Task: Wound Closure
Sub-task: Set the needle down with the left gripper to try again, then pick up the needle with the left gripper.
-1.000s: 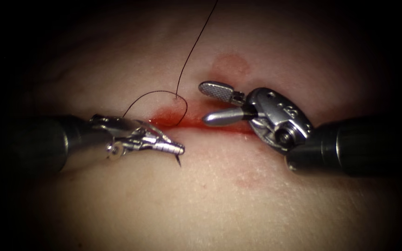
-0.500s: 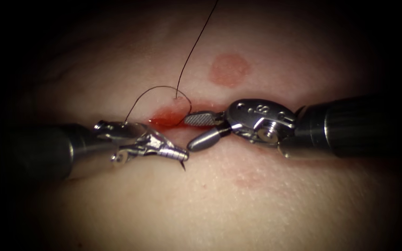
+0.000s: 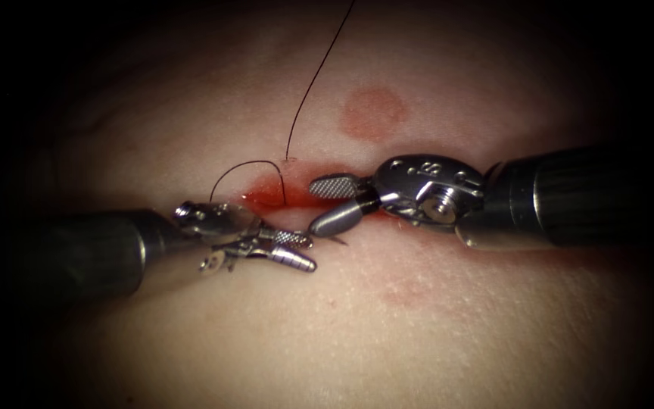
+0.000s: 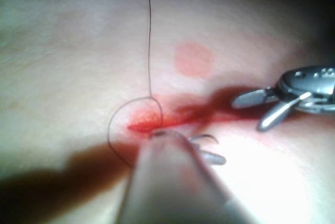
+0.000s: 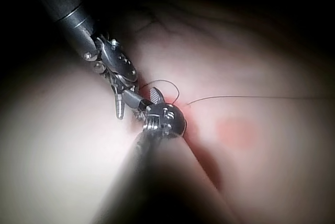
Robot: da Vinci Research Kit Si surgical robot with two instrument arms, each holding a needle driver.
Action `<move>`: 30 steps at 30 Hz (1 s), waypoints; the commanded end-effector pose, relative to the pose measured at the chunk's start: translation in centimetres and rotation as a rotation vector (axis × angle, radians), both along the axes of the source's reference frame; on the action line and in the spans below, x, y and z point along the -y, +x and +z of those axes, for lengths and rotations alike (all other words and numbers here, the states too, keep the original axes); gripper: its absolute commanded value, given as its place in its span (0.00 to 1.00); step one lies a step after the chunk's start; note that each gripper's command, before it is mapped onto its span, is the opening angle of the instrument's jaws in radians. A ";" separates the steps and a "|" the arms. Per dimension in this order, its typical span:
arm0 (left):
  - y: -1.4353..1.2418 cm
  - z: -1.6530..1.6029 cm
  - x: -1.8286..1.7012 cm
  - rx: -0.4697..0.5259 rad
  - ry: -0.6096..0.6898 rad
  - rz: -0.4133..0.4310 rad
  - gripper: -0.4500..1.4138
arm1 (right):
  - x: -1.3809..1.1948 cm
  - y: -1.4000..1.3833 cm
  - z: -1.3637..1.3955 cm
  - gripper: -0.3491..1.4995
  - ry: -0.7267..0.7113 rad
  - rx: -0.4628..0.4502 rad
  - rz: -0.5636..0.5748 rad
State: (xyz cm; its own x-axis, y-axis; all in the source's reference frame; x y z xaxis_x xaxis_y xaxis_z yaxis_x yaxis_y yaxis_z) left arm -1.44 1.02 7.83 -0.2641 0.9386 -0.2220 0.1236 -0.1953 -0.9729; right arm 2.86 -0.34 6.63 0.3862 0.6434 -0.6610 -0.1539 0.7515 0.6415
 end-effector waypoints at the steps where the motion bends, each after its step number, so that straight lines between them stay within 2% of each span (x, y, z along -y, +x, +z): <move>1: -0.05 0.06 0.02 0.002 -0.005 0.002 0.44 | 0.04 0.05 0.06 0.98 0.000 -0.001 -0.002; 2: 0.08 0.05 0.06 -0.007 -0.025 -0.002 0.44 | 0.04 0.03 0.07 0.98 0.000 -0.002 -0.003; 6: 0.30 -0.12 0.21 -0.006 -0.042 0.007 0.42 | 0.04 -0.02 0.08 0.96 0.000 0.000 -0.003; 9: 0.43 -0.39 0.47 0.049 -0.050 0.065 0.42 | 0.04 -0.03 0.08 0.96 -0.012 0.007 0.006; 10: 0.50 -0.55 0.61 0.086 -0.048 0.069 0.42 | 0.05 -0.02 0.09 0.96 -0.018 0.010 0.001; 13: 0.63 -0.77 0.72 0.124 -0.071 0.063 0.42 | 0.08 -0.01 0.09 0.94 -0.012 -0.002 -0.024; 15: 0.73 -0.90 0.72 0.139 -0.084 0.034 0.42 | 0.10 -0.02 0.10 0.92 -0.010 -0.011 -0.039; 18: 0.82 -1.03 0.59 0.136 -0.105 -0.075 0.42 | 0.12 -0.04 0.10 0.86 -0.007 -0.019 -0.057; 23: 0.70 -0.90 0.37 0.068 -0.174 -0.166 0.41 | 0.19 0.04 0.13 0.77 -0.008 -0.032 -0.079; 27: 0.29 -0.47 0.27 -0.011 -0.217 -0.244 0.34 | 0.29 -0.05 0.17 0.65 -0.021 -0.023 -0.108; 30: 0.04 -0.26 0.28 -0.046 -0.239 -0.241 0.32 | 0.28 -0.19 0.15 0.62 -0.035 0.002 -0.089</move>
State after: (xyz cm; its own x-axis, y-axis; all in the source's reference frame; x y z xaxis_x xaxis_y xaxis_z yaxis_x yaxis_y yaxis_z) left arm -1.48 0.77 7.61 -0.0664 0.8926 -0.4460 -0.0212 -0.4481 -0.8937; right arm 2.58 -0.57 6.71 0.4450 0.5803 -0.6821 -0.1019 0.7895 0.6052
